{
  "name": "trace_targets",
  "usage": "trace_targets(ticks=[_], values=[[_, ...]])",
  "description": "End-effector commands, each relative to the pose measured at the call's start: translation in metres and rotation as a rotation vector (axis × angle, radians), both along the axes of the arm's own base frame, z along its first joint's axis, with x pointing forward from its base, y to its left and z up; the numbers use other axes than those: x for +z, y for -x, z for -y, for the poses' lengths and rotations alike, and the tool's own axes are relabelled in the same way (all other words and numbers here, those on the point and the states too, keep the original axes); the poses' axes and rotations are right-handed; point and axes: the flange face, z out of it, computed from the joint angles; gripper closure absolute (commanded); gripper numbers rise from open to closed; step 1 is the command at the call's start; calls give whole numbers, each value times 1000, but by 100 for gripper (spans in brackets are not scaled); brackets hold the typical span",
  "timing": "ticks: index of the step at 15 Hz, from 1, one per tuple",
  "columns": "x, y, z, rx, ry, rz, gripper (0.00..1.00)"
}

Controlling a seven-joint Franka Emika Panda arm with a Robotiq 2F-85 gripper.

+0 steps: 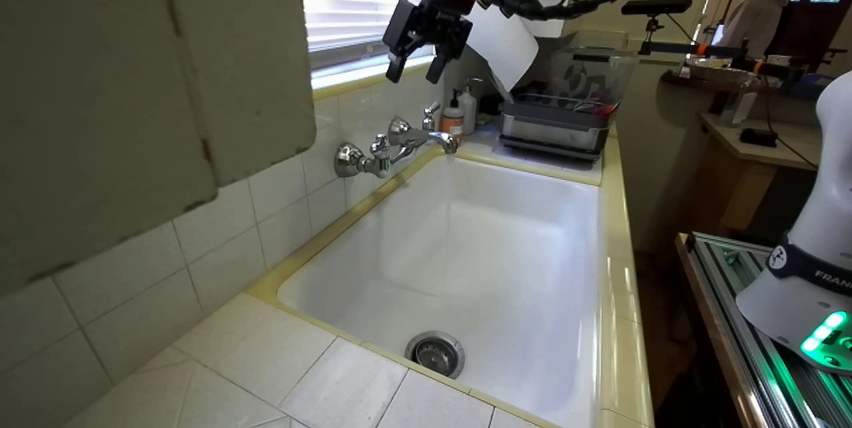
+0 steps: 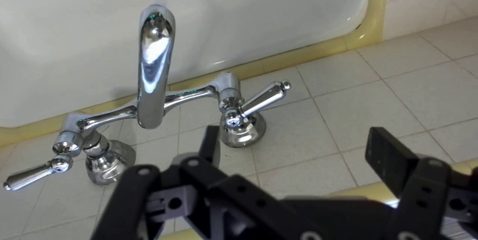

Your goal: Turn the faucet head on the left slightly to the right and turn the faucet handle to the left

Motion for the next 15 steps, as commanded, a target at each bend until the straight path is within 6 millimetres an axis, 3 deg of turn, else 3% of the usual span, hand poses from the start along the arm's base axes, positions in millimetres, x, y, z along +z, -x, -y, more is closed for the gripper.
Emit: trace_targets(ticks=[1, 14, 15], values=[[11, 19, 10, -40, 24, -13, 0], [26, 61, 55, -48, 78, -257, 0], [27, 47, 50, -63, 75, -235, 0]])
